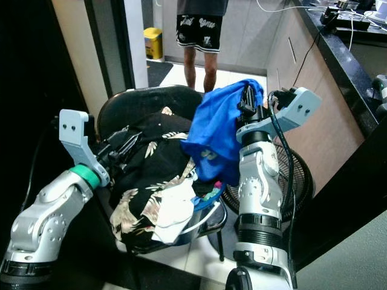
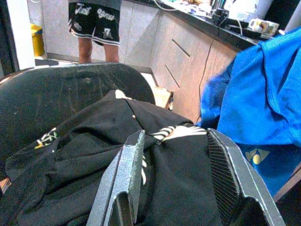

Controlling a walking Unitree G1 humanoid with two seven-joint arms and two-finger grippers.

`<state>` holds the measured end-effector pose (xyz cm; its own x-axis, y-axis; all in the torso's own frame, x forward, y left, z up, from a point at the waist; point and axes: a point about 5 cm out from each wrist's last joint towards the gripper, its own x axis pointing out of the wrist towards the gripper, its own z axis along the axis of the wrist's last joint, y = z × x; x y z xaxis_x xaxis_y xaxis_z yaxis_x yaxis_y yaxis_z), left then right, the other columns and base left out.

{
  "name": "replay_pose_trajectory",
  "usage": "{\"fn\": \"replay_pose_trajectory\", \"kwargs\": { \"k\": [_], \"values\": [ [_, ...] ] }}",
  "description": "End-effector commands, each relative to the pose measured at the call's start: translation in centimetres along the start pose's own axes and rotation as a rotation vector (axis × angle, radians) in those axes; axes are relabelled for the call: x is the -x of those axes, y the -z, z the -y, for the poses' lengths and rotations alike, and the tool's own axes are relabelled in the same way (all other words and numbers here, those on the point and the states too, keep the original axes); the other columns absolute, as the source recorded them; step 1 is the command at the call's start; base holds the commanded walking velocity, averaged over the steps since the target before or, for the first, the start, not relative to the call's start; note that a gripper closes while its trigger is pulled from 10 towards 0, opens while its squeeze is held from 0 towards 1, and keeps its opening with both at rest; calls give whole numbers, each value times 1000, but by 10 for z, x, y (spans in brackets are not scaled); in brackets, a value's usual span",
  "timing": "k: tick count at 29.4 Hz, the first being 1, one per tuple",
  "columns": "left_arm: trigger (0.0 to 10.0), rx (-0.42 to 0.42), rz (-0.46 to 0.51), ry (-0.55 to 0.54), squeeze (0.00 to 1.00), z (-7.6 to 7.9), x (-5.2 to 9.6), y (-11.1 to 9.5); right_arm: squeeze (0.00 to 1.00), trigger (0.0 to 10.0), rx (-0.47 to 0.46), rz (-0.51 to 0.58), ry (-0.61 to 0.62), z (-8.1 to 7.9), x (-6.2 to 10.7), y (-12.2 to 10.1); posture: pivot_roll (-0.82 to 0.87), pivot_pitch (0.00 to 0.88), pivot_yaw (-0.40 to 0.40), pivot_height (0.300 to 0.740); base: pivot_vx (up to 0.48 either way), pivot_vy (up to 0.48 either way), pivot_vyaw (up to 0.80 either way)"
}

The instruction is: Clothes washing

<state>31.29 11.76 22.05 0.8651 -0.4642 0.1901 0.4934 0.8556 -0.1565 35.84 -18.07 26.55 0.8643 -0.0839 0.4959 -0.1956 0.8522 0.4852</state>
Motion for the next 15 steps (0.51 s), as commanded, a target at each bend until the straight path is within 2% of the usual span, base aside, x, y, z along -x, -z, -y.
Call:
{"fn": "replay_pose_trajectory", "kwargs": {
  "k": [1, 2, 3, 4, 6, 9, 12, 15],
  "values": [
    [10000, 8, 8, -33, 0, -6, 0, -1, 0, 0, 26, 21, -4, -1, -2, -7, 118, 17, 72, 740, 0, 0, 0],
    [10000, 8, 8, -33, 0, -6, 0, -1, 0, 0, 26, 21, -4, -1, -2, -7, 118, 17, 72, 740, 0, 0, 0],
    [10000, -8, 10, -62, 0, -9, -2, -2, 0, 2667, 67, -6, 6, 1, 0, -3, 118, 17, 72, 740, 0, 0, 0],
    [10000, -14, 14, -75, 0, -10, -2, -4, 0, 10000, 94, -56, -7, 0, 2, 3, 121, 17, 71, 740, 0, 0, 0],
    [10000, -14, 14, -75, 0, -10, -2, -4, 0, 10000, 94, -56, -7, 0, 2, 3, 121, 17, 71, 740, 0, 0, 0],
    [10000, -48, 40, -50, 0, -9, -2, -8, 0, 10000, 72, -165, -201, -19, 15, 21, 122, 16, 74, 740, 0, 0, 0],
    [10000, -55, 41, -55, 0, -9, -2, -9, 0, 10000, 75, -204, -261, -25, 22, 28, 122, 16, 74, 740, 0, 0, 0],
    [10000, -50, 46, -66, 0, -10, -2, -10, 0, 10000, 89, -210, -257, -24, 26, 31, 121, 18, 72, 740, 0, 0, 0]
  ]
}}
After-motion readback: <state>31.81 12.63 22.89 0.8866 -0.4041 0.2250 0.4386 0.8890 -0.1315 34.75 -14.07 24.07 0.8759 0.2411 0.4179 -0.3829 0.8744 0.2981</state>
